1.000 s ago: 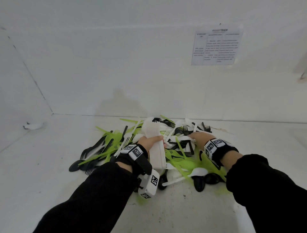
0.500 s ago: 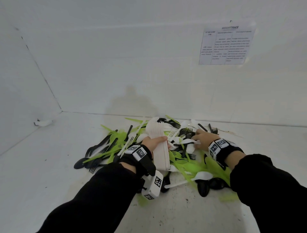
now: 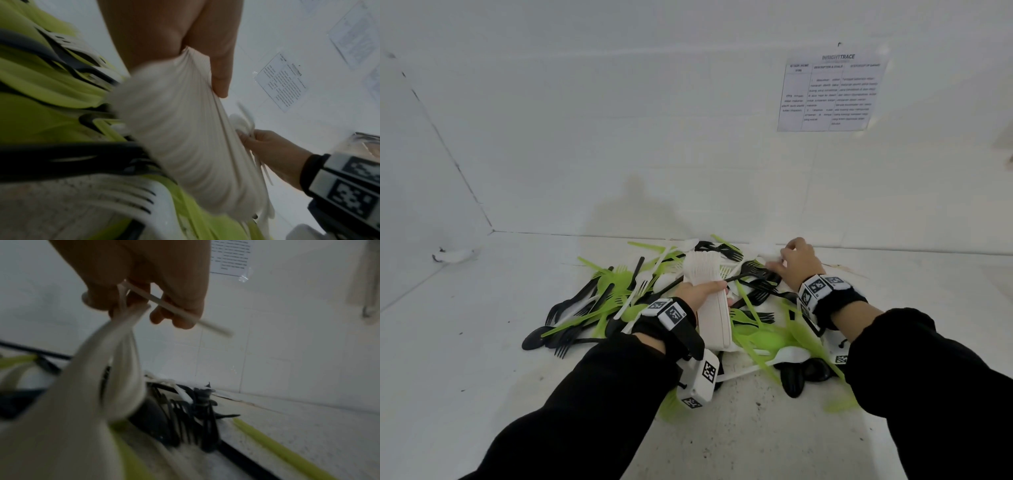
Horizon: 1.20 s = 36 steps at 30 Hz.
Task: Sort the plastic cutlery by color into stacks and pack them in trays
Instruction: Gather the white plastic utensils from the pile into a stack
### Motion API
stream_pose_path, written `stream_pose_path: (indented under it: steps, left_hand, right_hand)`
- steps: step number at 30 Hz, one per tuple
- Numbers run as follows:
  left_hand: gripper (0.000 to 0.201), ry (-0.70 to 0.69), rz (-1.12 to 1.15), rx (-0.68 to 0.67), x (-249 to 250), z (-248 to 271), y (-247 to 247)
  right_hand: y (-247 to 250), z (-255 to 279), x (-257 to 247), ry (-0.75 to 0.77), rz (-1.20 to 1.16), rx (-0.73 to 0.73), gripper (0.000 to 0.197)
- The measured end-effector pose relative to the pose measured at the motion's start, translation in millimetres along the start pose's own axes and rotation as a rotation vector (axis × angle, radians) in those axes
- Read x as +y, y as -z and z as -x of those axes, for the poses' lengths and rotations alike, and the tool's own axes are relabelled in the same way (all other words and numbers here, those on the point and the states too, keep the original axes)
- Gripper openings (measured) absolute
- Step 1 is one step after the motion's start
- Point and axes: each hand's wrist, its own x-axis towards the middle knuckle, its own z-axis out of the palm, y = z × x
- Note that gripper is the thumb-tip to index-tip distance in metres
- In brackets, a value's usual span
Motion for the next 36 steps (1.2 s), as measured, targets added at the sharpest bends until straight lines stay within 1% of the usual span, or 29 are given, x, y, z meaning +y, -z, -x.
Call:
stream_pose_path:
  steps: [3,5,8,10,12,13,15,16,18,19,21,22,24,25,27,29,31,33,34,35,36]
  left_hand:
    - [0.018,0.005,0.033,-0.01,1,0,-3]
    - [0.013,-0.001,0.042,-0.02,1,1,-5]
    - [0.011,-0.013,0.04,-0.021,1,3,-7]
    - [0.012,-0.023,0.029,-0.024,0,3,-6]
    - [0.013,-0.019,0.036,-0.039,0,3,-5]
    - [0.011,-0.014,0.045,-0.044,1,4,-5]
    - [0.01,-0.013,0.058,-0.058,2,8,-4]
    - [0.012,-0.011,0.063,-0.064,3,9,-3]
    - [0.022,-0.01,0.053,-0.069,2,8,-1]
    - [0.024,-0.006,0.045,-0.064,2,7,1]
    - [0.018,-0.003,0.044,-0.077,1,8,3]
    - [0.016,-0.001,0.039,-0.081,1,7,4]
    - [0.013,0.0,0.034,-0.083,2,9,5]
    - [0.011,0.0,0.033,-0.091,2,10,5]
    - [0.011,-0.008,0.037,-0.094,1,10,5]
    - [0.009,-0.014,0.034,-0.102,1,12,5]
    - [0.011,-0.029,0.012,-0.119,0,15,6]
    - [0.01,-0.026,0.019,-0.114,-2,18,7]
    - [0.009,-0.028,0.03,-0.108,-3,19,7]
    - [0.011,-0.029,0.036,-0.1,-4,21,8]
    - [0.014,-0.024,0.036,-0.094,-5,22,9]
  right_hand:
    - [10,-4,-7,-0.077,-0.079,-0.009,0.047]
    - [15,-4,-12,-0.083,-0.132,-0.047,0.039]
    - [19,-3,-13,-0.144,-0.452,-0.053,0.024]
    - [24,-2,-13,-0.192,-0.606,-0.024,0.024]
    - [29,-1,-16,-0.203,-0.667,-0.047,0.022]
    - [32,1,-18,-0.197,-0.672,-0.076,0.019]
    - [36,2,-19,-0.176,-0.597,-0.1,0.009]
    - [36,3,-18,-0.162,-0.539,-0.069,0.008]
    - [38,4,-14,-0.162,-0.479,0.047,0.016]
    - [39,5,-12,-0.179,-0.517,0.099,0.021]
    - [44,10,-12,-0.21,-0.619,0.154,0.025]
    - [47,14,-13,-0.22,-0.639,0.133,0.025]
    - [48,23,-17,-0.201,-0.572,0.001,0.024]
    - [47,29,-19,-0.164,-0.465,-0.093,0.024]
    - [42,47,-21,-0.063,-0.156,-0.29,0.023]
    - [33,67,-23,0.013,0.083,-0.445,0.027]
    - [24,83,-22,0.055,0.223,-0.562,0.047]
    - [17,92,-17,0.055,0.295,-0.659,0.07]
    - [15,95,-15,0.058,0.325,-0.686,0.076]
    - [15,97,-13,0.069,0.351,-0.688,0.075]
    - [15,97,-12,0.087,0.359,-0.668,0.068]
